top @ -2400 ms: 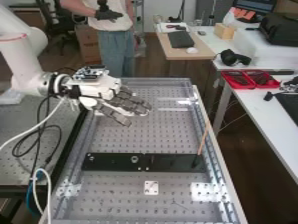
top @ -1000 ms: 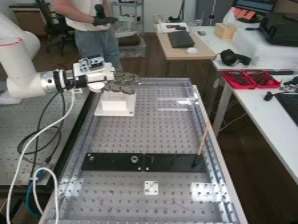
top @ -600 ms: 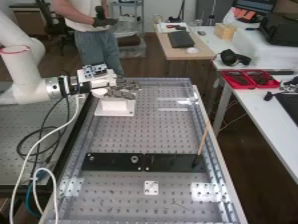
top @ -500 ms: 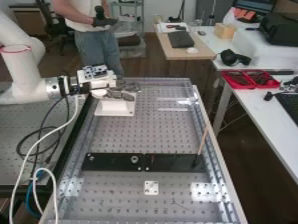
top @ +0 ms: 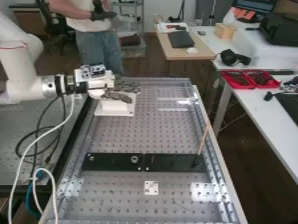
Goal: Grab the larger nut and place it in the white container
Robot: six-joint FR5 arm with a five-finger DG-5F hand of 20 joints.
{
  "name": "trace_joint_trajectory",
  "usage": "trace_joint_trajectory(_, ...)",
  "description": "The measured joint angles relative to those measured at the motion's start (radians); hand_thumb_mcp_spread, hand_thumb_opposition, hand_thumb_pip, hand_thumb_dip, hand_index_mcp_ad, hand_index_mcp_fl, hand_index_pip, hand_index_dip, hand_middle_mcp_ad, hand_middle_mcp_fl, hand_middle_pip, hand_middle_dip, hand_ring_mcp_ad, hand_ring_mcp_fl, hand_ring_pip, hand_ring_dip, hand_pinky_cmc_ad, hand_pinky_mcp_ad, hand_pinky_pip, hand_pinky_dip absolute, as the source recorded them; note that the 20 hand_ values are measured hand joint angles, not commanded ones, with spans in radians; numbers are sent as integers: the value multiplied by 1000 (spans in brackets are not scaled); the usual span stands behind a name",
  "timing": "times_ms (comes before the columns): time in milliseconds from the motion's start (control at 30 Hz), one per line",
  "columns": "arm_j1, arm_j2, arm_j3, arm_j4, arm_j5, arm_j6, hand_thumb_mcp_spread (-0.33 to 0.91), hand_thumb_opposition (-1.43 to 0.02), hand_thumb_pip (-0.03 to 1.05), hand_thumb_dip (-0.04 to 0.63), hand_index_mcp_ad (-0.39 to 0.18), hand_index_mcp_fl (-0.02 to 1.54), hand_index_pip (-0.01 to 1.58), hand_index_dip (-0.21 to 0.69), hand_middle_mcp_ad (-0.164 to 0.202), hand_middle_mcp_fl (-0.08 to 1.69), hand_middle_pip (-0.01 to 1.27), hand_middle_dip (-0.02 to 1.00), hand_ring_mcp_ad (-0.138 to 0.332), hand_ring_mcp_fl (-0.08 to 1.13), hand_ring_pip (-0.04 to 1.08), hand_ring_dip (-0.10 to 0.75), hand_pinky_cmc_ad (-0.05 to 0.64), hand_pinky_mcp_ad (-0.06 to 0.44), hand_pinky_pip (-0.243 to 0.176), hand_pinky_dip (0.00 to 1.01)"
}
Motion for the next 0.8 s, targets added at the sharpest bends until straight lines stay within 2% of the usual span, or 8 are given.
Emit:
trace_joint_trajectory(133,-13,53,2,-19,14,6,255,-887,885,279,-136,17,1307,-42,82,0,127,216,127,9,122,124,314,279,-91,600)
trace_joint_trajectory(233,-34,113,13,-55,31,13,222,-881,829,283,-136,21,1110,-73,82,2,127,216,127,9,122,124,316,281,-91,620)
trace_joint_trajectory(333,-65,175,32,-94,56,20,164,-855,798,272,-136,21,836,-87,82,2,127,220,133,9,122,124,316,283,-106,614)
trace_joint_trajectory(533,-157,273,119,-181,130,35,98,-852,670,192,-133,16,370,-87,84,14,131,220,159,5,110,124,328,311,-105,620)
trace_joint_trajectory(567,-171,282,138,-189,143,28,101,-853,663,182,-126,21,316,-87,82,37,131,220,164,3,112,124,328,328,-108,604)
trace_joint_trajectory(633,-188,288,164,-201,160,10,82,-834,661,157,-120,19,274,-87,86,37,131,218,178,7,112,126,328,325,-105,593)
trace_joint_trajectory(700,-205,287,204,-223,180,-22,68,-834,658,140,-120,37,243,-87,82,47,133,222,169,14,110,126,349,346,-108,567)
trace_joint_trajectory(800,-222,273,263,-261,206,-46,63,-834,658,143,-119,52,195,-87,87,52,134,222,188,14,110,124,365,344,-105,529)
